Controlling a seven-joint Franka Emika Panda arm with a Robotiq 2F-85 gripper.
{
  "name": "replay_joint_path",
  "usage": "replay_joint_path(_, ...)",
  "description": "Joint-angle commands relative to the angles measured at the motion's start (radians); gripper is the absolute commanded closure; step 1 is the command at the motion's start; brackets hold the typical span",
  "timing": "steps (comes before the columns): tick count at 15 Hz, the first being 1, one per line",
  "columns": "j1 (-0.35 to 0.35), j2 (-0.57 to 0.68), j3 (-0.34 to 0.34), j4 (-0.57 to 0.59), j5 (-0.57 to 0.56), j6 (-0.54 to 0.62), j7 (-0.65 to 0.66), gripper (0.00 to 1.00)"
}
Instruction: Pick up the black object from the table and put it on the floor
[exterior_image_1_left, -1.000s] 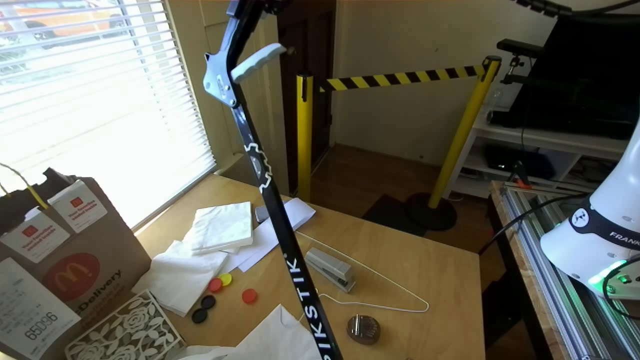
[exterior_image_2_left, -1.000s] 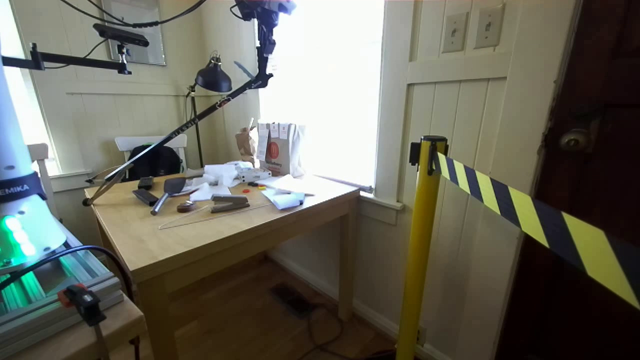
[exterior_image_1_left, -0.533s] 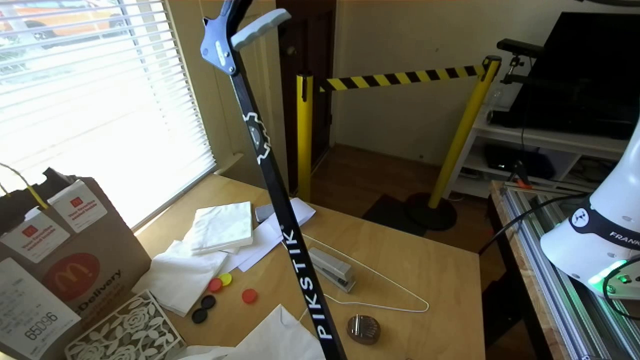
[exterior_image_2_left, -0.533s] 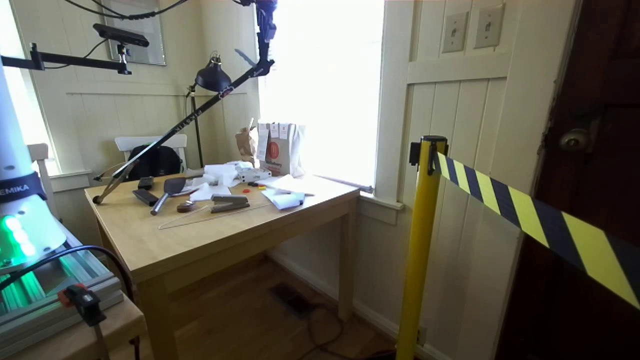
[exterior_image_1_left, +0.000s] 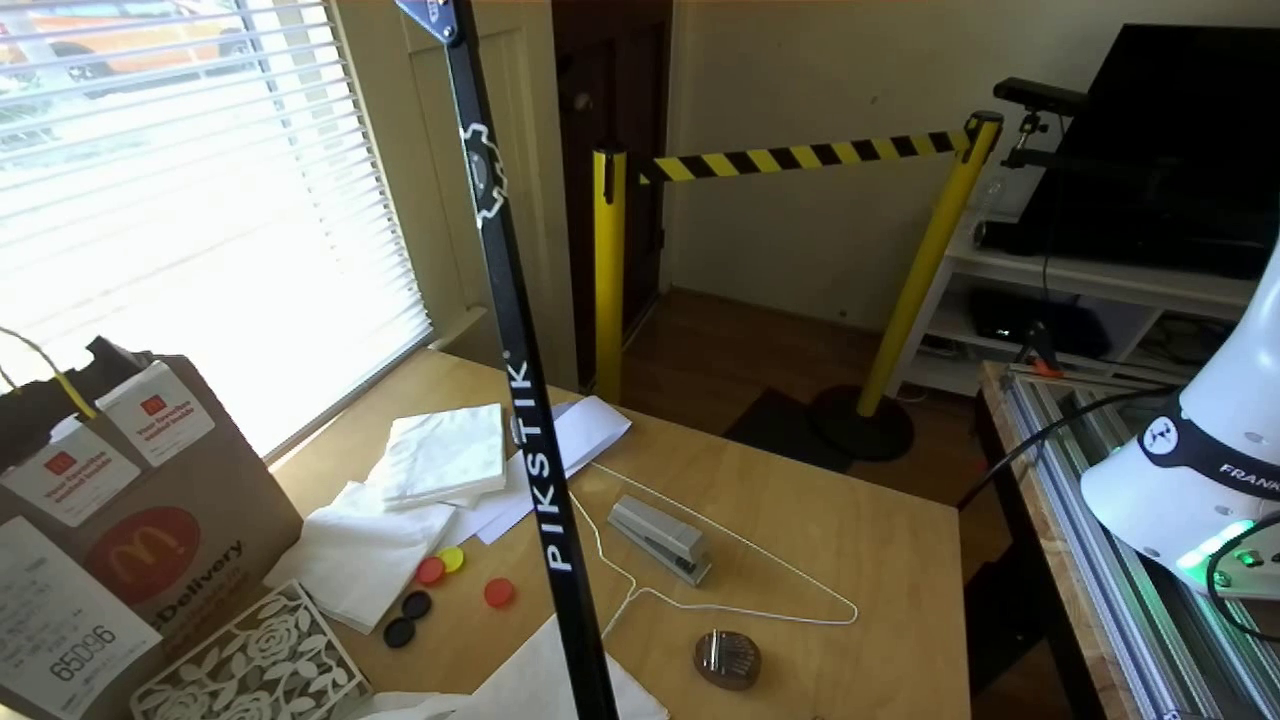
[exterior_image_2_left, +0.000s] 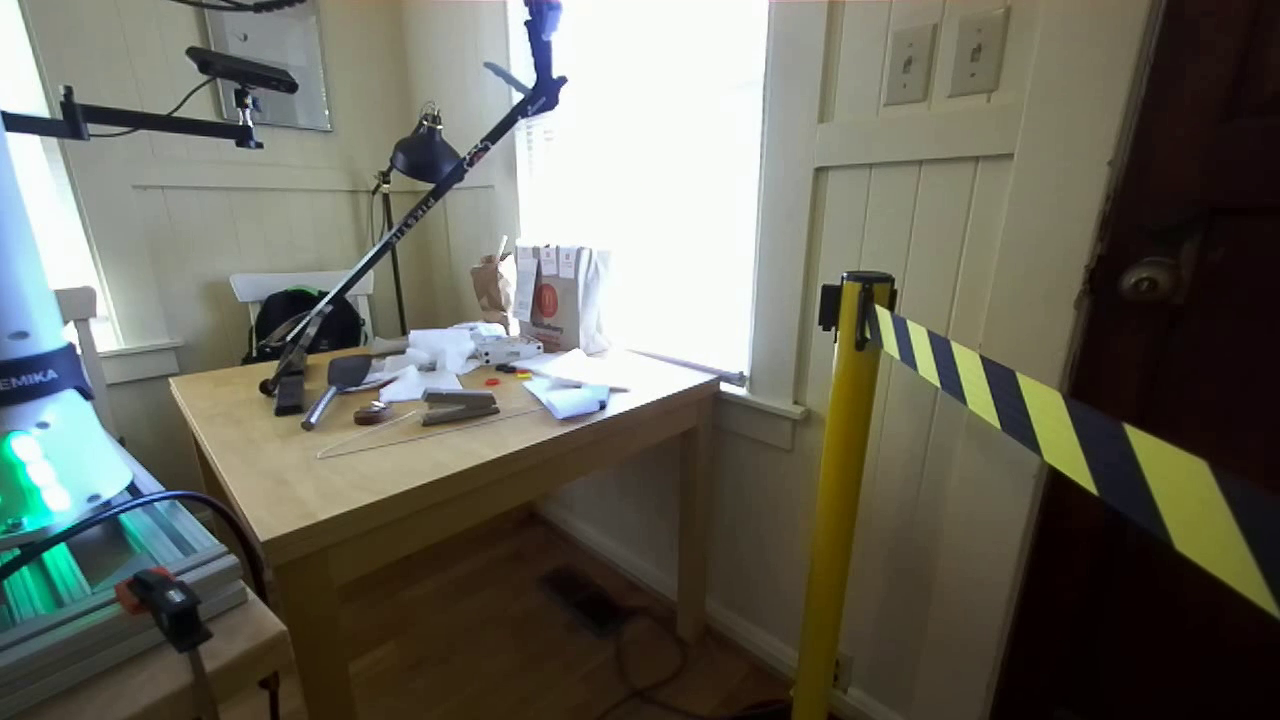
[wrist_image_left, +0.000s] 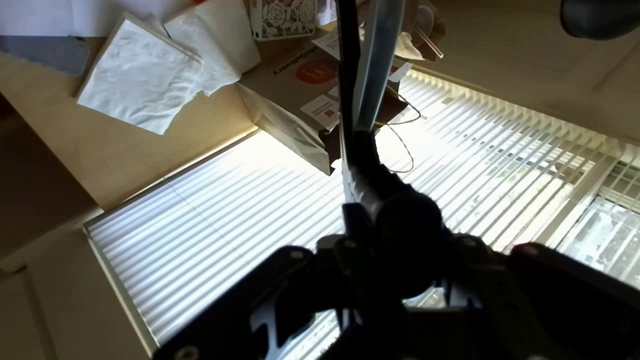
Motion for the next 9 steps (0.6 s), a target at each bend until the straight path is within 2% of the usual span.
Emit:
replay_joint_path(1,0.005,-0.053,-0.007,-0.037,0.040,0.048,-0.029,0.92)
replay_joint_path(5,0.007,-0.081,-0.010,-0.040,0.085,0.055,-0.068,0.92)
replay_joint_path(9,0.007,-0.111,-0.018,-0.050,0.196,0.049,-0.162,0.92)
